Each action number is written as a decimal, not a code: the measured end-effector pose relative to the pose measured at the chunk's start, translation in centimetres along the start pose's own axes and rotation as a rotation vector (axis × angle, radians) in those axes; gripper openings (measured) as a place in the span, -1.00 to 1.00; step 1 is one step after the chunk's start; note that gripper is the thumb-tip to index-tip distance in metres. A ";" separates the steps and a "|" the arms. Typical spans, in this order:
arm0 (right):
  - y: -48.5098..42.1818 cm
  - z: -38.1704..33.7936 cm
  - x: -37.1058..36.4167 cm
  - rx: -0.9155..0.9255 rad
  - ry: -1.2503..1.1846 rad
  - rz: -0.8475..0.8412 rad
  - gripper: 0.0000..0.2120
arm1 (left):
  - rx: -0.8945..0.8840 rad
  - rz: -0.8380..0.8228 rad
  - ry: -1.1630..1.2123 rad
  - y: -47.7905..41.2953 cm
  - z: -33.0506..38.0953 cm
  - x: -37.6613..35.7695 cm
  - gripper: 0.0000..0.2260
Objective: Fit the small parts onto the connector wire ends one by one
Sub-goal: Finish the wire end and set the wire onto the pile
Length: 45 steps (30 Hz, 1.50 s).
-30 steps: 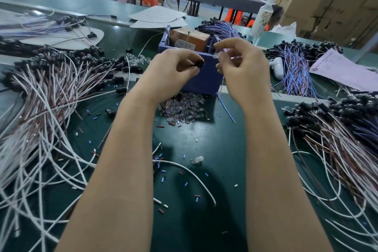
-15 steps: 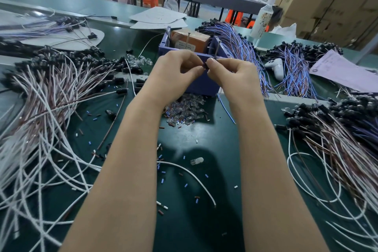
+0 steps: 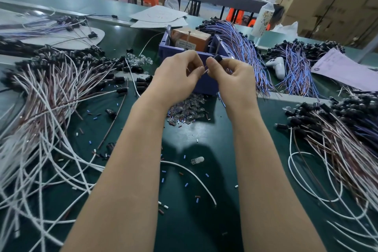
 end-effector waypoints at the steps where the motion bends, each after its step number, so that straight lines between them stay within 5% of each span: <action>1: 0.0 0.0 0.0 0.008 0.006 0.006 -0.74 | 0.004 -0.005 -0.005 0.0 0.0 0.0 -0.95; 5: -0.2 0.1 0.0 0.042 0.134 0.014 -0.79 | 0.015 0.028 -0.052 -0.1 0.0 -0.3 -0.99; 9: -0.3 0.0 0.5 0.091 0.284 -0.008 -0.68 | -0.061 0.018 0.016 -0.2 0.8 -0.7 -0.71; 13: -0.5 -0.2 0.7 0.136 0.365 -0.086 -0.66 | -0.066 0.085 0.099 0.0 1.0 -0.9 -0.77; 18: -0.4 -0.4 1.8 0.072 0.170 -0.080 -0.95 | -0.027 0.172 0.268 0.2 -0.3 -1.0 -0.89; 26: -0.4 -1.2 1.7 0.100 -0.143 -0.068 -0.83 | -0.007 0.177 0.323 0.1 -0.9 -1.0 -0.88; 45: -0.2 -1.0 1.4 0.326 0.269 -0.034 -0.82 | -0.063 0.090 0.218 0.2 -0.4 -0.7 -0.78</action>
Point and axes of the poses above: each hand's wrist, its own y-axis away from the middle knuckle, its own x-axis out of the back of the hand, z = x × y, the point moved 2 cm from there along -y, towards the middle knuckle, and after that the axes turned 4 degrees about y, right-handed, at the moved point
